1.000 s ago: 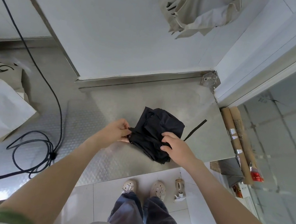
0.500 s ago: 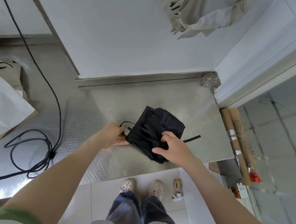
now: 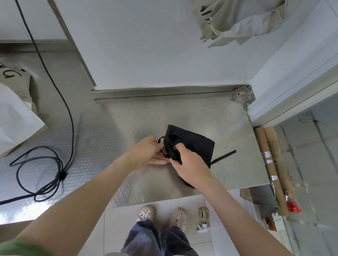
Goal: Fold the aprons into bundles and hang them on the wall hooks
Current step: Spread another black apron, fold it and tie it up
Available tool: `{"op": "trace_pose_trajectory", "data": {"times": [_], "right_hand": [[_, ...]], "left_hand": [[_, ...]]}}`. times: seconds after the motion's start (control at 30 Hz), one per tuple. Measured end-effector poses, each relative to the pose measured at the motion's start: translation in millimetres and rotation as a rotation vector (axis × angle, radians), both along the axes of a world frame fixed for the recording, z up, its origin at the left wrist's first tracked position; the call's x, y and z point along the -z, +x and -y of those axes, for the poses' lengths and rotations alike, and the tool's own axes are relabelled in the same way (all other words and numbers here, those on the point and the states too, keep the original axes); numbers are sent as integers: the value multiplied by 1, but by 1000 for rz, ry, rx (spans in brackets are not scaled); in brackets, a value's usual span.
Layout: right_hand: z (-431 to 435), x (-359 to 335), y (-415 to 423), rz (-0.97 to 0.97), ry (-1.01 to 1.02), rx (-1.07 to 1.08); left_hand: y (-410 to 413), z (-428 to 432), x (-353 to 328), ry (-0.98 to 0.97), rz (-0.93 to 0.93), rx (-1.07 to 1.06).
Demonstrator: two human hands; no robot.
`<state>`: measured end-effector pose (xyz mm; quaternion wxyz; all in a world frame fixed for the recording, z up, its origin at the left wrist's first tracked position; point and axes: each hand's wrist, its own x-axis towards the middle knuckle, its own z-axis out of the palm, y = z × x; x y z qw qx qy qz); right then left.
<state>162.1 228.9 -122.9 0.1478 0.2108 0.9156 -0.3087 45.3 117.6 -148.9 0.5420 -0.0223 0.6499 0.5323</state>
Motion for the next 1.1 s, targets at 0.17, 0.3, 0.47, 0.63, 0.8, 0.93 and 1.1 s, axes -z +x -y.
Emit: {"op": "trace_pose_trajectory", "data": {"times": [0.17, 0.3, 0.47, 0.63, 0.8, 0.93, 1.1], "right_hand": [[-4, -2, 7, -43, 74, -5], [1, 3, 10, -29, 82, -46], [-3, 12, 15, 84, -150, -80], [-24, 29, 31, 113, -155, -148], [-37, 42, 44, 118, 90, -172], [-45, 43, 42, 163, 45, -132], [-54, 38, 43, 195, -19, -88]], "left_hand": [[-1, -8, 2, -124, -154, -113], [-2, -9, 8, -207, -185, -208], [-4, 2, 14, -292, -135, -185], [-12, 11, 11, -264, -99, -129], [-17, 6, 5, -241, -151, -100], [-17, -4, 1, -222, -176, -49], [-11, -18, -6, -96, -215, 28]]}}
